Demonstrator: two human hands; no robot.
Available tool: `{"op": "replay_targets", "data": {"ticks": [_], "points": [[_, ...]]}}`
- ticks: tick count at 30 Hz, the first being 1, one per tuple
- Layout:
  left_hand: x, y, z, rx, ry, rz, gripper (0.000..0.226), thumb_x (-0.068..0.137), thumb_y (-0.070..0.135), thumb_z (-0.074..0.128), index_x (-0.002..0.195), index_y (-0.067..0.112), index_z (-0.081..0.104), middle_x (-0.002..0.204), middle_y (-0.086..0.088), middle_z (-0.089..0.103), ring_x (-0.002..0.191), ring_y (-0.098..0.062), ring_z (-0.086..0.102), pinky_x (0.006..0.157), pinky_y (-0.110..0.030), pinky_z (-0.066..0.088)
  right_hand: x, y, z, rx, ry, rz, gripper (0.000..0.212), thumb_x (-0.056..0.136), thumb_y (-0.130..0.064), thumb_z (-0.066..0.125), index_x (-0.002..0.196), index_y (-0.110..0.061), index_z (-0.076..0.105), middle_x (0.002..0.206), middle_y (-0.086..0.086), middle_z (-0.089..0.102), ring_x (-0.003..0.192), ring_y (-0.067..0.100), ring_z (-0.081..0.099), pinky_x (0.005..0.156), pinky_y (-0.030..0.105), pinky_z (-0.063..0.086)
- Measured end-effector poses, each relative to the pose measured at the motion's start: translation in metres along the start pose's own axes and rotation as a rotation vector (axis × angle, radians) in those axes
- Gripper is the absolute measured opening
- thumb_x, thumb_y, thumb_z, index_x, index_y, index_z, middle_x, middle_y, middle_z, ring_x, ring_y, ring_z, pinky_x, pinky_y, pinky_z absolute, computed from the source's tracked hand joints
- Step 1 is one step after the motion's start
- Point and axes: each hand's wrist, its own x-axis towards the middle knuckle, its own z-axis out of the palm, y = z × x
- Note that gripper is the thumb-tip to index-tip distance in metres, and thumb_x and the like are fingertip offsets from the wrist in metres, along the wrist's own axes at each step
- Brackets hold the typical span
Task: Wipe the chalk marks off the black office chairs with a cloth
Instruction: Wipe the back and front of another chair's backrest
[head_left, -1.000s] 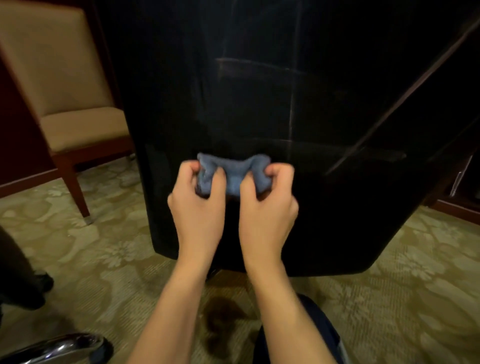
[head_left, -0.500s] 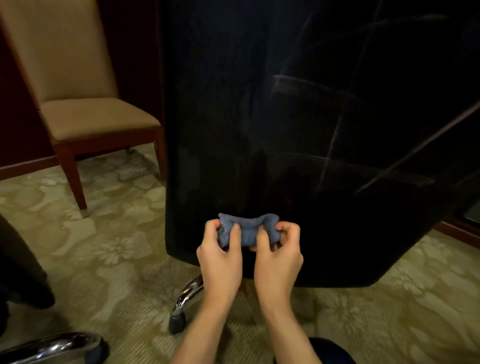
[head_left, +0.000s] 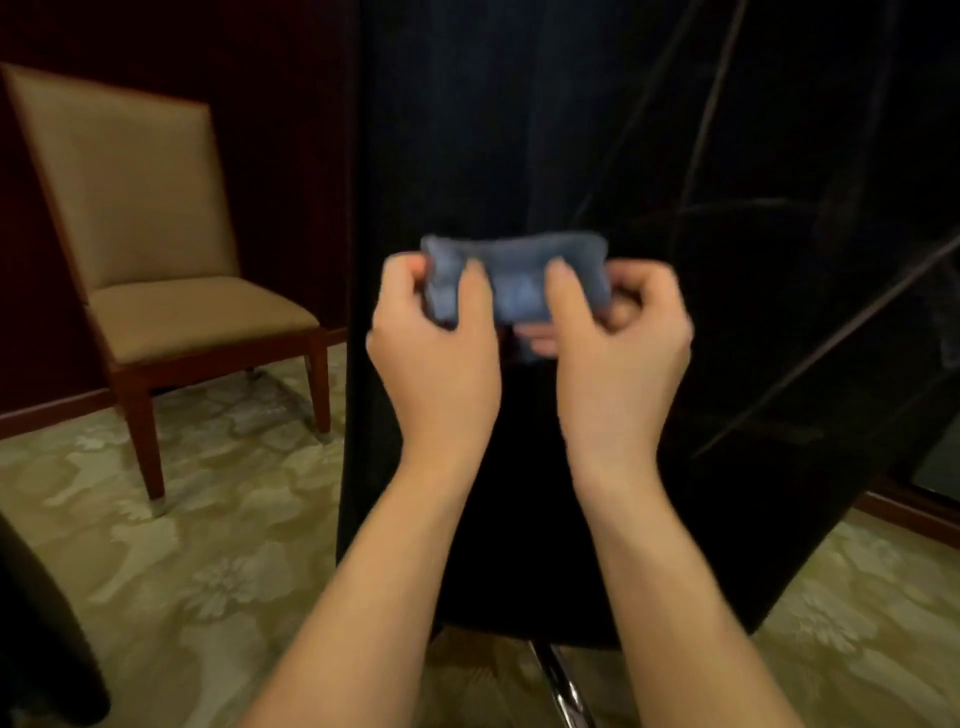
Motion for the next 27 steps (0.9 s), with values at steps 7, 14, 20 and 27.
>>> {"op": "replay_targets", "data": {"ticks": [7, 14, 20, 27], "points": [[0.008, 0.009, -0.003, 0.135, -0.039, 0.074, 0.016, 0.092, 0.017, 0.065, 0.088, 0.022, 0.050, 0.066, 0.016, 0.055, 0.064, 0.012, 0.054, 0.063, -0.007, 0.034, 0.001, 0.000, 0.012, -0.152, 0.021, -0.138, 0.015, 0.086, -0.022, 0.068, 0.087, -0.019, 0.053, 0.060, -0.005, 0.064, 0.056, 0.010, 0.067, 0.058, 0.023, 0.052], [-0.033, -0.013, -0.027, 0.107, -0.105, -0.183, 0.012, 0.096, 0.015, 0.063, 0.086, 0.019, 0.057, 0.072, 0.007, 0.063, 0.069, 0.005, 0.061, 0.057, -0.007, 0.042, -0.037, 0.030, -0.002, -0.198, -0.118, 0.067, 0.010, 0.093, -0.023, 0.065, 0.089, -0.023, 0.055, 0.068, -0.004, 0.067, 0.058, 0.005, 0.067, 0.053, 0.023, 0.054], [0.026, 0.038, 0.002, 0.024, -0.029, -0.013, 0.010, 0.092, 0.024, 0.067, 0.092, 0.015, 0.060, 0.075, 0.004, 0.067, 0.072, -0.012, 0.063, 0.068, -0.030, 0.048, 0.024, -0.043, 0.006, -0.149, -0.066, -0.076, 0.010, 0.091, -0.024, 0.065, 0.090, -0.018, 0.056, 0.061, -0.001, 0.068, 0.052, 0.003, 0.066, 0.057, 0.027, 0.056], [0.089, 0.117, 0.026, -0.059, 0.002, 0.145, 0.015, 0.086, 0.032, 0.072, 0.088, 0.024, 0.060, 0.077, 0.012, 0.067, 0.076, -0.001, 0.064, 0.074, -0.027, 0.053, 0.085, -0.122, 0.017, -0.028, -0.066, -0.317, 0.009, 0.096, -0.016, 0.061, 0.092, -0.011, 0.054, 0.075, 0.005, 0.069, 0.053, 0.006, 0.068, 0.046, 0.020, 0.053]]}}
